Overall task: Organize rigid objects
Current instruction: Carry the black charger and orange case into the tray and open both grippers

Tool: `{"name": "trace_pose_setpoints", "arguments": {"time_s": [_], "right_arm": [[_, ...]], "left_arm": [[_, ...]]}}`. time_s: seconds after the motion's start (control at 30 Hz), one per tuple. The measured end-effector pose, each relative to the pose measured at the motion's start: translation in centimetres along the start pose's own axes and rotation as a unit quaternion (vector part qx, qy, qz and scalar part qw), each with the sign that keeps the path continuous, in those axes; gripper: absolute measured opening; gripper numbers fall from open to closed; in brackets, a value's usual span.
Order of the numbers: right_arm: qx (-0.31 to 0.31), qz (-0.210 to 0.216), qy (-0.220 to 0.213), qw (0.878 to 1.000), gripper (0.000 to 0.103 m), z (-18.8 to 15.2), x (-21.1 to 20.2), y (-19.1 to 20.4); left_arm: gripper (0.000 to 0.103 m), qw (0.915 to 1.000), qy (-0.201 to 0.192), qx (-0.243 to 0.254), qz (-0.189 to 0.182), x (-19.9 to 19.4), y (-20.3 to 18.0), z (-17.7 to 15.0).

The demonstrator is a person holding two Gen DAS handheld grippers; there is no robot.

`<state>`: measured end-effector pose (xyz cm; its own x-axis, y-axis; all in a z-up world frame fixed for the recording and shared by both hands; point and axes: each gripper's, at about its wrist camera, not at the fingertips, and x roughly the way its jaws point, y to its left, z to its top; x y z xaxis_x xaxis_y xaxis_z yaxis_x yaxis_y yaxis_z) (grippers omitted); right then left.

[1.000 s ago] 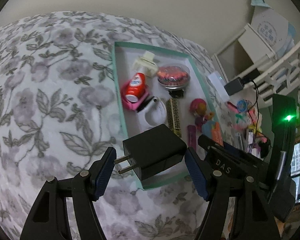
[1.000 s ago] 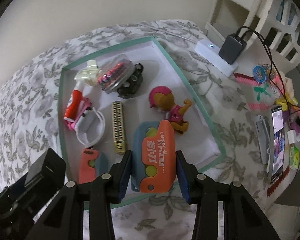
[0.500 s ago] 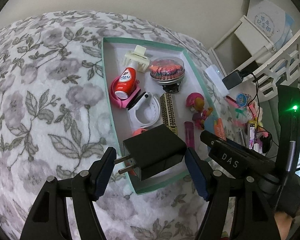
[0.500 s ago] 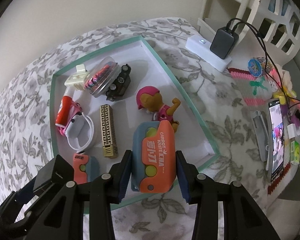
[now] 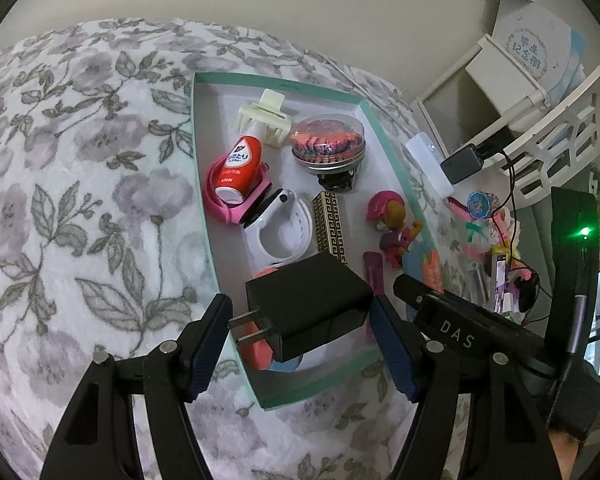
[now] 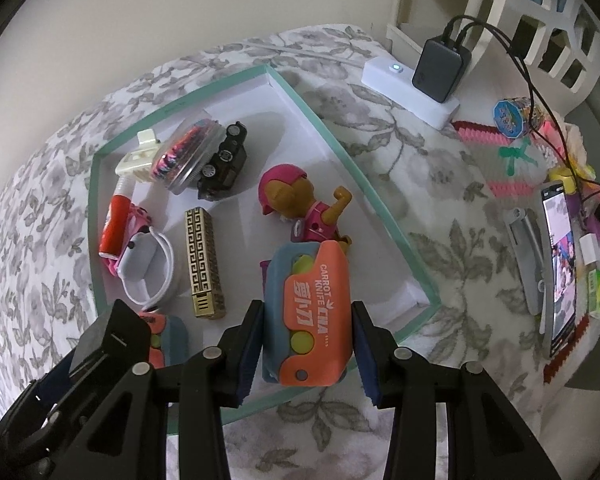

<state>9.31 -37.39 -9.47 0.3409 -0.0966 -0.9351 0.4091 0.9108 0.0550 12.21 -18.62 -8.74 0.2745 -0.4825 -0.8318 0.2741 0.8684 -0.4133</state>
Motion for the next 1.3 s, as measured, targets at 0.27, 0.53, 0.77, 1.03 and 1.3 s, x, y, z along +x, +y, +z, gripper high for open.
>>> {"name": "trace_pose_setpoints", "arguments": {"time_s": [0.27,0.53,0.77,1.03,1.3], "right_arm": [[0.002,-0.001,0.010,1.000,0.045,-0.3,1.1,-0.1],[-0.002,0.003,0.025,1.000,0.045,-0.4,2.3,0.0],[-0.005,0.002,0.030,1.000,0.045,-0.6,2.9,0.2],[-0.008,-0.006,0.027,1.000,0.048,-0.4,2.8,0.4],[-0.010,-0.010,0.008,1.000,0.065,-0.2,1.6,0.7]], "left_arm": [[0.072,1.0000,0.001,0.004,-0.001,0.5,-0.1,0.2],[0.072,1.0000,0.008,-0.001,0.004,0.9,0.4,0.0],[0.072,0.9999,0.008,-0.004,0.011,0.8,0.6,0.1],[0.072,0.9995,-0.003,0.005,0.031,0.0,0.2,0.3],[0.072,0.9972,-0.021,-0.003,0.071,-0.9,0.9,0.6]]}}
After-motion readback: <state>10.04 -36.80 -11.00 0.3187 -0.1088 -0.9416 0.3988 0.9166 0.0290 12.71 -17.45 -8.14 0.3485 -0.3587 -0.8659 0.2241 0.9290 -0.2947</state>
